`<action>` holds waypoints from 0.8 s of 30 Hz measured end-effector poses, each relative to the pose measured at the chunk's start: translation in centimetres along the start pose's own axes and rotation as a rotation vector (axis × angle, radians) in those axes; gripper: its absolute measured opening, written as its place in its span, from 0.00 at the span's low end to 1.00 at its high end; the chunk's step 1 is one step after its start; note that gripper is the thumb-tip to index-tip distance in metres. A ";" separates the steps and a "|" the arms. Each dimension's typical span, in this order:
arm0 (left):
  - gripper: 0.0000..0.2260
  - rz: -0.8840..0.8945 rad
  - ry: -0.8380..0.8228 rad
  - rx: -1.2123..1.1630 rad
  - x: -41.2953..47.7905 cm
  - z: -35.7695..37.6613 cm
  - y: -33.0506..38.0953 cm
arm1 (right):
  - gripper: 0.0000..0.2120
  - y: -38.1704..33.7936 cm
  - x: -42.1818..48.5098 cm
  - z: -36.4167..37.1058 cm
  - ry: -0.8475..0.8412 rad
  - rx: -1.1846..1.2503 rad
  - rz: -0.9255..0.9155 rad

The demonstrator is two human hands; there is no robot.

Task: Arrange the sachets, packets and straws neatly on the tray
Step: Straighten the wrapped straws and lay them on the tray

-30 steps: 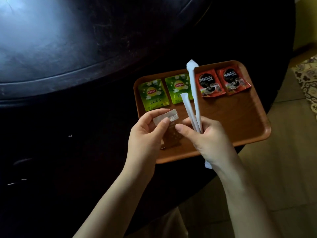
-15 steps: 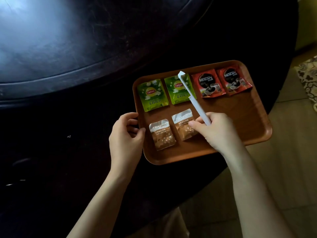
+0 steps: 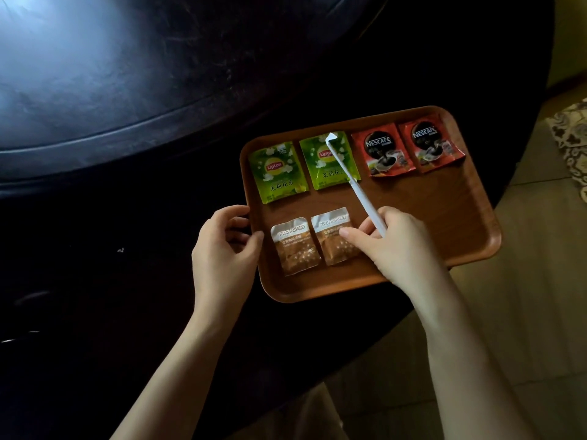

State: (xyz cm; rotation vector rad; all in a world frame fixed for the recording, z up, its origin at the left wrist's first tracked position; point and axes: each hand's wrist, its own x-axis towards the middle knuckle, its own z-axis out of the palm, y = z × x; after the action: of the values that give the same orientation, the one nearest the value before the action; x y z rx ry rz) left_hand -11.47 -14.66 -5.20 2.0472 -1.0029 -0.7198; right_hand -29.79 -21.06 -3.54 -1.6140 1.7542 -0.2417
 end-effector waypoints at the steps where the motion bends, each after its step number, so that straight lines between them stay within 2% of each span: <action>1: 0.12 0.017 0.014 0.011 0.0 -0.2 0.3 | 0.13 0.0 -0.3 -0.2 0.025 0.023 -0.008; 3: 0.10 0.076 0.054 0.022 -0.4 -0.7 1.1 | 0.13 -0.3 -1.0 -0.7 0.078 0.071 -0.046; 5: 0.11 0.116 0.019 -0.044 -0.8 -1.0 2.6 | 0.11 -0.7 -1.7 -1.2 0.087 0.083 -0.120; 9: 0.16 -0.048 -0.258 -0.383 -1.6 -0.1 6.3 | 0.10 -0.9 -3.1 -1.3 0.011 -0.048 -0.337; 11: 0.14 -0.111 -0.288 -0.491 -1.7 0.7 7.4 | 0.11 -0.4 -3.3 -1.5 -0.029 -0.105 -0.409; 16: 0.09 -0.214 -0.303 -0.543 -1.9 2.2 7.9 | 0.22 0.7 -3.1 -2.5 -0.095 0.003 -0.431; 21: 0.08 -0.259 -0.392 -0.629 -2.3 3.5 8.7 | 0.15 1.1 -2.0 -3.5 0.005 0.016 -0.481; 24: 0.09 -0.263 -0.442 -0.678 -2.6 4.2 9.5 | 0.14 1.0 -1.2 -4.5 -0.006 0.056 -0.483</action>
State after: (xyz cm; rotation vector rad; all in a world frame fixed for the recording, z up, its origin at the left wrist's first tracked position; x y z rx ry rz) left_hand -19.94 -18.07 0.38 1.4532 -0.5876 -1.4682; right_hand -33.42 -21.28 -0.42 -1.9743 1.3155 -0.5056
